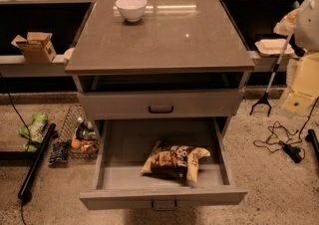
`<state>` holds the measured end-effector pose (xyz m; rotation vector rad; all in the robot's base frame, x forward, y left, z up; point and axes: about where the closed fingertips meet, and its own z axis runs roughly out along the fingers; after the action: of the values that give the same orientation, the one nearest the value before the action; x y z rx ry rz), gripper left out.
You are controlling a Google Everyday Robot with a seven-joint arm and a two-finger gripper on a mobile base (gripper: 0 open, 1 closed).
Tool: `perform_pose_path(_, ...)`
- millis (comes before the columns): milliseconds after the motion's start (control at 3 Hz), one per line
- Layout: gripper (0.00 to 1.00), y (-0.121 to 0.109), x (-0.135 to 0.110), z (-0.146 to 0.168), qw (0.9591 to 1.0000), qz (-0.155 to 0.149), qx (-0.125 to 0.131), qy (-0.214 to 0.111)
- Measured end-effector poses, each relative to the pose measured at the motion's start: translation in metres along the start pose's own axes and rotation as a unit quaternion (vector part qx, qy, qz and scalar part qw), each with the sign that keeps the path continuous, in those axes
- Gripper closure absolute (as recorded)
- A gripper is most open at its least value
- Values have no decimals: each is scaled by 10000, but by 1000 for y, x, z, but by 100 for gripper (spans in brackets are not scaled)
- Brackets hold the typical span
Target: Pick brown chip bag from middle drawer and place on counter
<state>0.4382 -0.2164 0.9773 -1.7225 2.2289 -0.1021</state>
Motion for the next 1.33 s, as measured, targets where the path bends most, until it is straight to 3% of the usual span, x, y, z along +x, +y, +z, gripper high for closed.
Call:
perform_pose_path(333,0,0,0,0,10000,0,0,0)
perform_pose_path(667,0,-2,4,34,9997,-65,-154,191)
perform_pose_path(1000,0,7,14,103,9985,16,-520,169)
perform_pose_path(1333,0,28,19,177,9965,228,-797,-81)
